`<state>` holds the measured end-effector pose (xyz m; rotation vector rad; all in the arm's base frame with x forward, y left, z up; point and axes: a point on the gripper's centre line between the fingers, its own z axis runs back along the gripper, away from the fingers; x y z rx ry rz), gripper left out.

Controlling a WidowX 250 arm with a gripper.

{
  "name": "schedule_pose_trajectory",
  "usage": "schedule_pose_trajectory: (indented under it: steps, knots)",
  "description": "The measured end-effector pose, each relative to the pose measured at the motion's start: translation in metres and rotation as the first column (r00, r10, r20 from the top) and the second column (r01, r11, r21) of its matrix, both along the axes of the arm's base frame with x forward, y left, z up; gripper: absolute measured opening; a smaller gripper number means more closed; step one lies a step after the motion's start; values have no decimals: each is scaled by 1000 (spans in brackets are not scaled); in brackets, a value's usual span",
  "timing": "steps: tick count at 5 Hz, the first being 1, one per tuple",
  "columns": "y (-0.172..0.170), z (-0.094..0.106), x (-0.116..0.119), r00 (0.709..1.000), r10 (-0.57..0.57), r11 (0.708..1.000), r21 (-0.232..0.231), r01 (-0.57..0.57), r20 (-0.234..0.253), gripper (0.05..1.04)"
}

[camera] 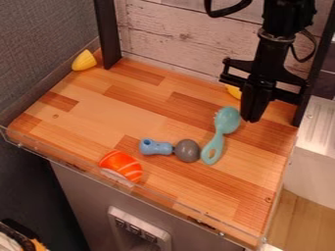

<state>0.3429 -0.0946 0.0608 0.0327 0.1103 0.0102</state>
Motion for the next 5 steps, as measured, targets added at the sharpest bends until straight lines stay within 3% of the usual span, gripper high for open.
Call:
schedule_pose_trajectory:
  steps: [1,2,3,4,5]
  knots:
    - [19,1,5,1000,18,1000,-8,-18,1,91]
    - [61,0,18,996,88,996,-30,-87,34,251]
    - [100,1,26,991,113,992,-62,-109,70,516]
    - [148,13,41,981,108,993,-73,-98,158,818]
    - [194,12,51,980,84,995,-75,-71,182,999]
